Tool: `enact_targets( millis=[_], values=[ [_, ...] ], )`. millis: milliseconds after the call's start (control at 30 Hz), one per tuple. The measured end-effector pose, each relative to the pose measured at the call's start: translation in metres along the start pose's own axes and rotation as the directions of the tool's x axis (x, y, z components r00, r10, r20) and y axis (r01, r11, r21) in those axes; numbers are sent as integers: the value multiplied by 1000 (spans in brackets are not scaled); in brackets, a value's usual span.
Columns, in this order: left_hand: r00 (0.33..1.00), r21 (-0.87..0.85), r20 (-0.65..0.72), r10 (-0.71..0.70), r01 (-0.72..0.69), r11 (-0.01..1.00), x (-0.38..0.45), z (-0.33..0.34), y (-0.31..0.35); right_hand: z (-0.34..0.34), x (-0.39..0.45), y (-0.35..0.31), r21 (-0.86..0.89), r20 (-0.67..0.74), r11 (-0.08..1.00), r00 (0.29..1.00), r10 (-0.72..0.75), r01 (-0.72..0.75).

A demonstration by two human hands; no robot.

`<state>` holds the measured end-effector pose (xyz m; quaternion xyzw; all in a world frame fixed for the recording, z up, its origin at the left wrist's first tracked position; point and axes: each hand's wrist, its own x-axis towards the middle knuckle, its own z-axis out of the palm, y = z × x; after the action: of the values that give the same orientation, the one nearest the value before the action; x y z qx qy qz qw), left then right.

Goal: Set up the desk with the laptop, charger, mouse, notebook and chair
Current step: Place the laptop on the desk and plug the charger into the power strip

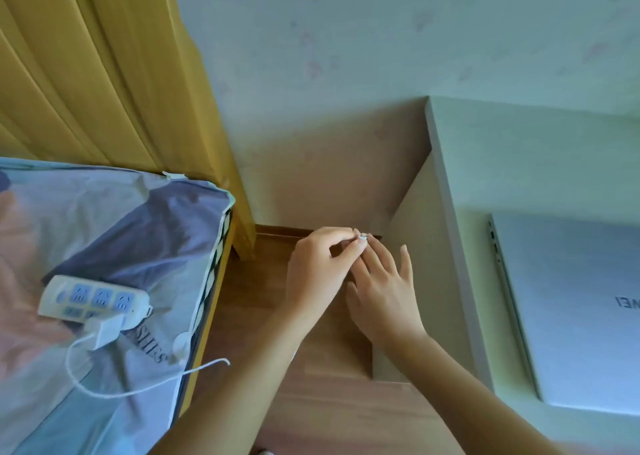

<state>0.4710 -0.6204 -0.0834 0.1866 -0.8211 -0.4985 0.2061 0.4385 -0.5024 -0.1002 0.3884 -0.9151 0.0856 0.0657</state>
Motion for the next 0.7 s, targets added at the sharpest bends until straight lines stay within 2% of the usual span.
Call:
enact_targets(
  millis=[233, 367, 467, 633, 700],
  values=[
    [1000, -37, 25, -16, 17, 999, 10, 58, 52, -33, -12, 58, 7, -1, 1000, 1000, 14, -14],
    [998, -153, -46, -41, 34, 988, 15, 82, 73, -58, -20, 99, 42, -219, 997, 974, -51, 61],
    [999, -143, -51, 2, -10, 990, 22, 103, 77, -69, -23, 142, 55, -302, 998, 953, 13, 4],
    [984, 81, 147, 104, -117, 990, 29, 149, 68, -61, -17, 202, 47, -69, 981, 979, 192, -189],
    [976, 110, 163, 142, -161, 981, 32, 160, 64, -59, -13, 212, 80, 19, 971, 974, 224, -224]
  ],
)
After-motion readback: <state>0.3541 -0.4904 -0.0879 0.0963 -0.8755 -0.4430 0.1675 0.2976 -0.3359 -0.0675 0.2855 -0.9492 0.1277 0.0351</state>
